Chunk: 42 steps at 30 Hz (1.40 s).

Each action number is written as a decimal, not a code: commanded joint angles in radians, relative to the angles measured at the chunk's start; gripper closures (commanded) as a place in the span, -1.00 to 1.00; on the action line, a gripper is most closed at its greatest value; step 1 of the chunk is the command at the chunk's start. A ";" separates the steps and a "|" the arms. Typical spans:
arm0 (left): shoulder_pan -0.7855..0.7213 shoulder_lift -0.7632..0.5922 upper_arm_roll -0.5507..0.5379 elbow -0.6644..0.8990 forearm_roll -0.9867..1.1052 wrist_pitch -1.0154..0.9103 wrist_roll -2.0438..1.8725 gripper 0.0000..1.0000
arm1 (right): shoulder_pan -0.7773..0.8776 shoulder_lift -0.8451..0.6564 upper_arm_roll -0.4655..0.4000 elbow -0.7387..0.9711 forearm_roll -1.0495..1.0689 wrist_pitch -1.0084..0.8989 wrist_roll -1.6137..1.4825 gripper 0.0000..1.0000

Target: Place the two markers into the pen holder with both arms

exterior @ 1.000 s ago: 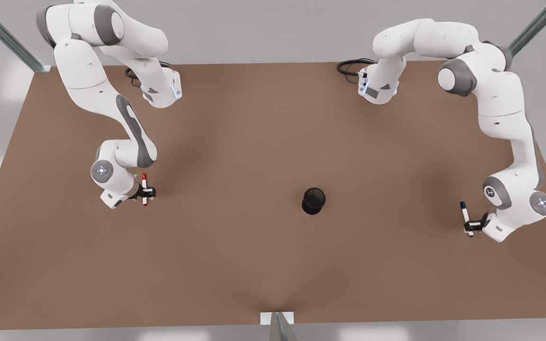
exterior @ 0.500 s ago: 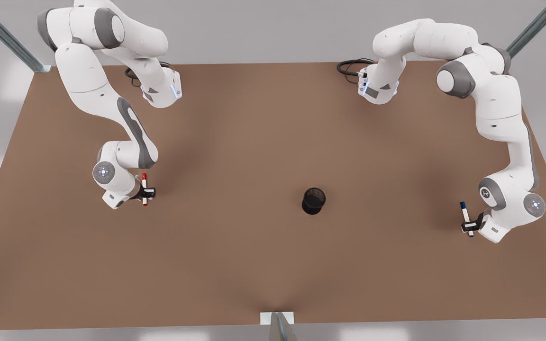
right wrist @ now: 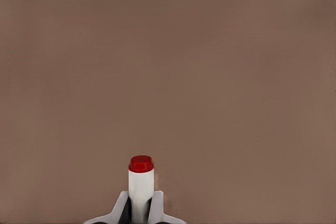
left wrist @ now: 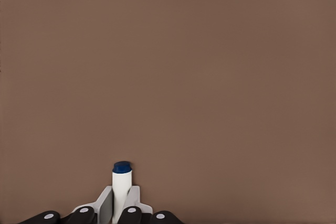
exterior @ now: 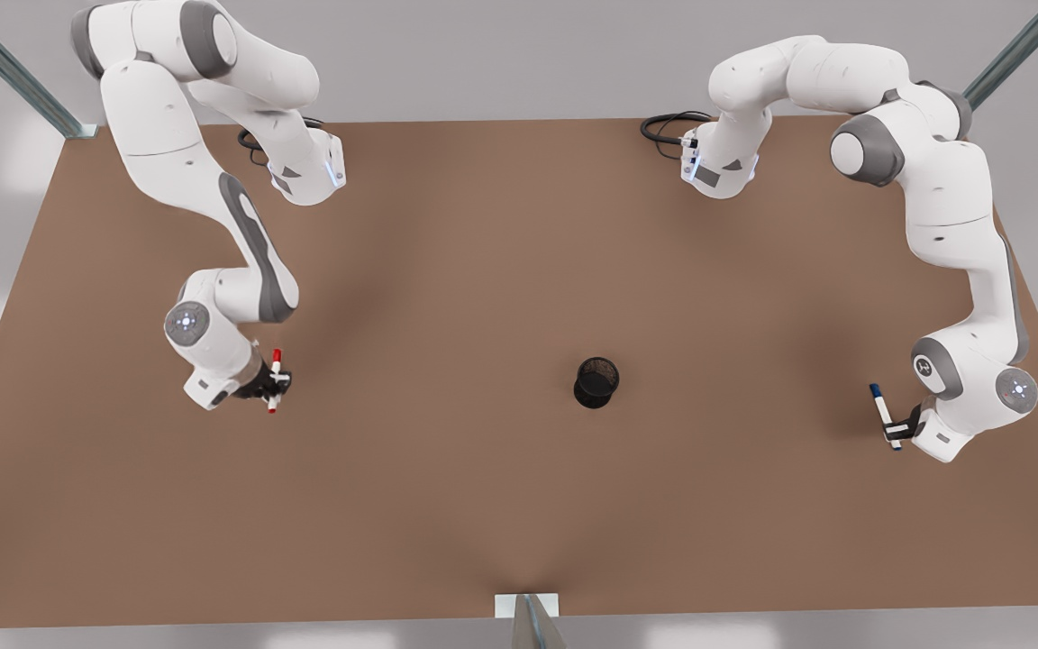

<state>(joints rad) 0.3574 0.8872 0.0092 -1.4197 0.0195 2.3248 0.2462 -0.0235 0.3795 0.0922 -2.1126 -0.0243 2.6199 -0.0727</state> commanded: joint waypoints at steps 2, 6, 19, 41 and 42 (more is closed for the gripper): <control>0.000 -0.005 0.000 0.001 -0.003 -0.002 -0.025 0.47 | 0.014 -0.002 0.126 0.157 -0.005 -0.004 0.024 0.57; -0.001 -0.013 0.000 0.004 0.011 -0.005 -0.025 0.50 | 0.065 0.087 0.233 0.427 -0.009 -0.008 0.013 0.57; 0.022 -0.229 -0.095 0.005 -0.067 -0.197 0.499 0.53 | 0.637 0.492 0.261 1.034 -0.009 0.322 0.148 0.57; 0.028 -0.269 -0.098 0.005 -0.181 -0.341 0.691 0.53 | 0.755 0.628 0.152 0.953 -0.220 0.358 0.209 0.57; 0.028 -0.269 -0.098 0.005 -0.181 -0.341 0.691 0.53 | 0.757 0.630 0.152 0.956 -0.221 0.358 0.209 0.57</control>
<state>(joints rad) 0.3851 0.6190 -0.0889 -1.4148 -0.1527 1.9976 0.7552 0.7325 1.0096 0.2441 -1.1587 -0.2269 2.9769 0.0750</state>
